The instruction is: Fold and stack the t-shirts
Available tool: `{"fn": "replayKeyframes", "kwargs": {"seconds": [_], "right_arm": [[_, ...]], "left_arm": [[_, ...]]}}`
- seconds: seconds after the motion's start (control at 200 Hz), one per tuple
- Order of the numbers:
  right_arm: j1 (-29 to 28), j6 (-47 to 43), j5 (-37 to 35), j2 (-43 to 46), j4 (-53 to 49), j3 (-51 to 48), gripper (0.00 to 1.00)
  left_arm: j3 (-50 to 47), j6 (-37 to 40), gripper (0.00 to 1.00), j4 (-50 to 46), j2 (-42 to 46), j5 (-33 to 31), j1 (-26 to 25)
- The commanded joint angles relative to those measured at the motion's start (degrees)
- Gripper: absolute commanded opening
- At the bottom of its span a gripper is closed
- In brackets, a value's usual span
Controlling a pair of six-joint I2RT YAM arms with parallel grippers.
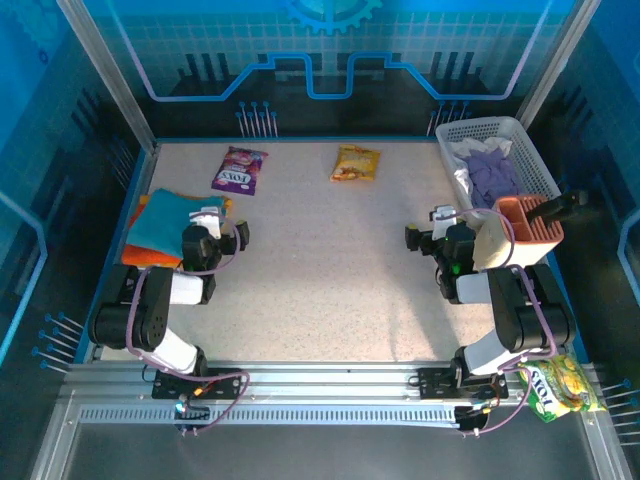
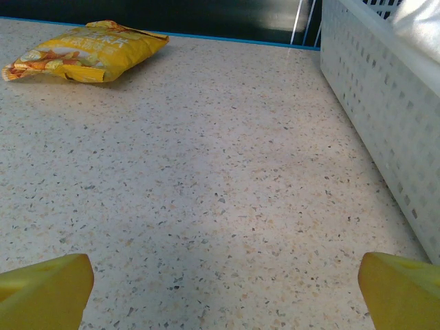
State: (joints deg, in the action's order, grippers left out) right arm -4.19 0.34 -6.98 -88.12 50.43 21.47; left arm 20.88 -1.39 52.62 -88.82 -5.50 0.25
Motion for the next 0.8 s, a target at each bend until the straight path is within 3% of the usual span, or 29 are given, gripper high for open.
{"fn": "replayKeyframes", "kwargs": {"seconds": [0.0,0.795], "right_arm": [[-0.09,-0.72,0.66,-0.13,0.76,1.21,1.00],[-0.20,-0.85,0.03,-0.08,1.14,1.04,1.00]], "left_arm": [[0.99,0.75,0.99,0.18,-0.09,1.20,-0.03],[1.02,1.22,0.99,0.06,-0.07,0.40,-0.58]]}}
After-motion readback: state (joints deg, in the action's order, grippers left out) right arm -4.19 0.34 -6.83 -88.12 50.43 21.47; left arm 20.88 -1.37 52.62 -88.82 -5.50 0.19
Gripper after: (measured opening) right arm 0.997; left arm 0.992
